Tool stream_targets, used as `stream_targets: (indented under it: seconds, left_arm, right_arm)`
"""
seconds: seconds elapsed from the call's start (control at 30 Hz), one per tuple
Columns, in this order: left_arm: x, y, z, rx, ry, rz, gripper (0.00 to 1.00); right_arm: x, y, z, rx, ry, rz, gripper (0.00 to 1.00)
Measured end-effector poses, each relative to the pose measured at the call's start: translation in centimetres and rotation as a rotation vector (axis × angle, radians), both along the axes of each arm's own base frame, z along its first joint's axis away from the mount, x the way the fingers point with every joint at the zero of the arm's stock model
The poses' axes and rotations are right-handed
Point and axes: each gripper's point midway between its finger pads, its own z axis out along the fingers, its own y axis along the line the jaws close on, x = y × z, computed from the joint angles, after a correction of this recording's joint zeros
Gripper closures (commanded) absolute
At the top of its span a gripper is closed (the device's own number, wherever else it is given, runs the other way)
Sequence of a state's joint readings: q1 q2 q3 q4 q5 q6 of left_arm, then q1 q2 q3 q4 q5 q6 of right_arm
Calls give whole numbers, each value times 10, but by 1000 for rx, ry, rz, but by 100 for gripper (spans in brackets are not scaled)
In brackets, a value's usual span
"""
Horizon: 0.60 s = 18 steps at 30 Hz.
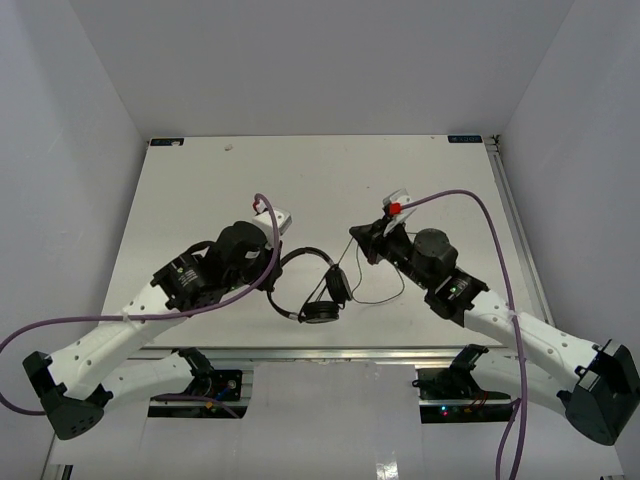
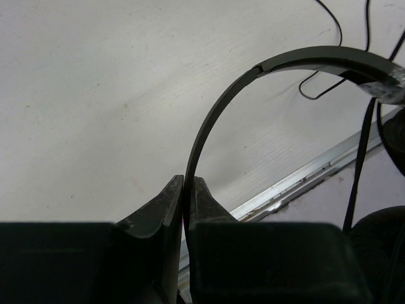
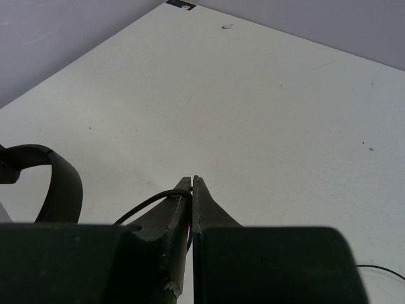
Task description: Wrap the headphones
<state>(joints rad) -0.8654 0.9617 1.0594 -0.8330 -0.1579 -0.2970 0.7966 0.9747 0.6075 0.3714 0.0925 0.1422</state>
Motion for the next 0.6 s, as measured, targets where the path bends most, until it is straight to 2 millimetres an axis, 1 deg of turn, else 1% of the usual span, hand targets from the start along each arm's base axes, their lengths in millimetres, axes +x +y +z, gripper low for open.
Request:
stream_targets:
  seconds: [0.07, 0.17, 0.3, 0.37, 0.47, 0.6]
  left_arm:
    - [5, -1, -8, 41, -3, -6, 100]
    - [13, -3, -9, 65, -33, -18, 100]
    - [23, 3, -7, 109, -93, 1, 100]
    - [29, 7, -10, 150, -112, 20, 100]
    - [36, 7, -18, 205, -128, 35, 100]
    - [40, 4, -23, 241, -141, 29, 100]
  right_arm:
    - [1, 1, 16, -25, -6, 14, 92]
    - [2, 3, 26, -69, -2, 33, 92]
    - [-1, 8, 22, -148, 46, 85, 92]
    - [-4, 12, 19, -176, 68, 121, 92]
    - [-10, 16, 15, -199, 99, 163, 92]
    - [-10, 19, 0, -234, 145, 184, 92]
